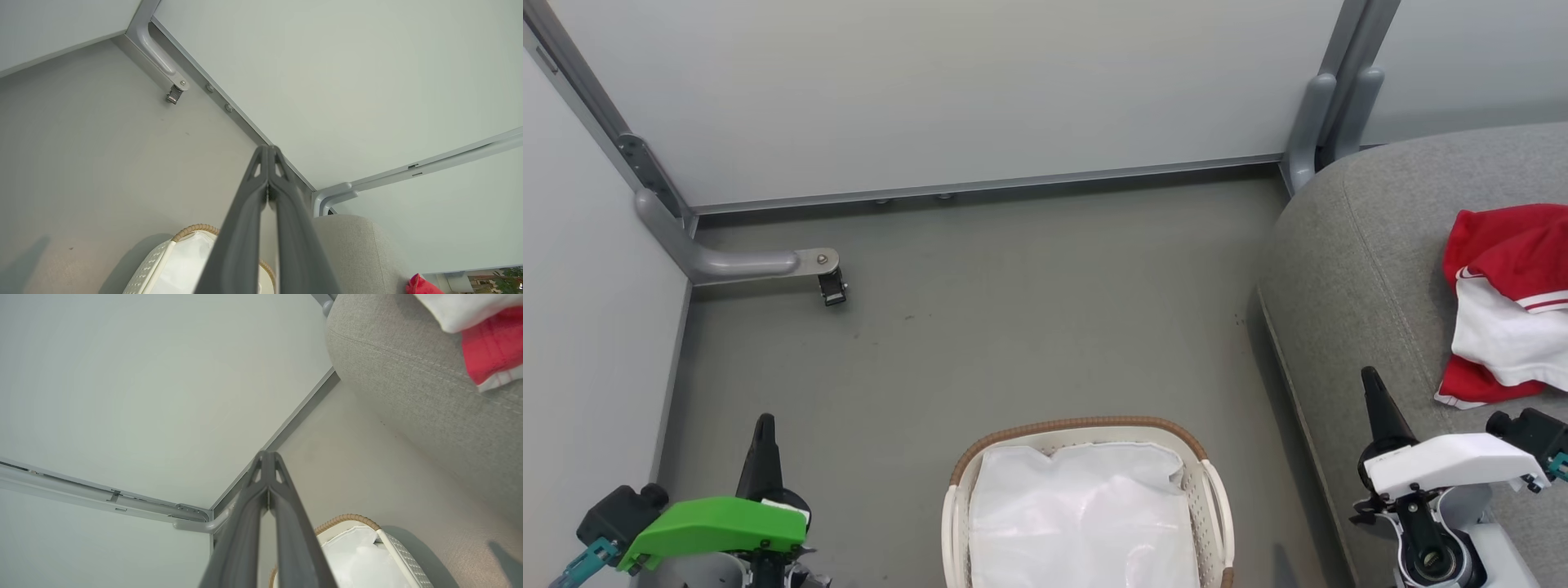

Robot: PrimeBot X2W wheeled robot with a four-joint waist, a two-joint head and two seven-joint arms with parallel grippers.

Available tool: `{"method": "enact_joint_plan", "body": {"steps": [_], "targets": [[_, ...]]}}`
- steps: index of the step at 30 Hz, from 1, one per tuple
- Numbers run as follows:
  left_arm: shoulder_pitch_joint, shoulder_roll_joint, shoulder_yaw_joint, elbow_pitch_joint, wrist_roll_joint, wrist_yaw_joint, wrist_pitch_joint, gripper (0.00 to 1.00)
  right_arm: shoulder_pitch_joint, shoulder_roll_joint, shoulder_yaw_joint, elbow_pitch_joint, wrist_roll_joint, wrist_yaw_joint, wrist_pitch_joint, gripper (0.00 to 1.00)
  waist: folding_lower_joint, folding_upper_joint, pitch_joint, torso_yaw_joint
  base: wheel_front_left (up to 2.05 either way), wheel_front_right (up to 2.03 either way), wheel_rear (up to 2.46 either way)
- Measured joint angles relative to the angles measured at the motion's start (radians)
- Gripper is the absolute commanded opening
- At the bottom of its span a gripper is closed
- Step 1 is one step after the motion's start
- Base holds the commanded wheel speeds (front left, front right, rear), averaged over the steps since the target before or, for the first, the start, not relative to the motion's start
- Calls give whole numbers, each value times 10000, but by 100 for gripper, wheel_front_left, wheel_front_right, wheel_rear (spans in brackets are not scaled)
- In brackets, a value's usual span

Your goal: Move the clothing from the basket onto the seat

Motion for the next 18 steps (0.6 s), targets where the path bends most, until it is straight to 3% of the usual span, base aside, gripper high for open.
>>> {"method": "enact_joint_plan", "body": {"steps": [18], "targets": [[-99,2,263,-159,-1877,-71,493,0,121,73,-247,-221,1762,-2,502,0,0,0,-155,5,0,0,0]]}}
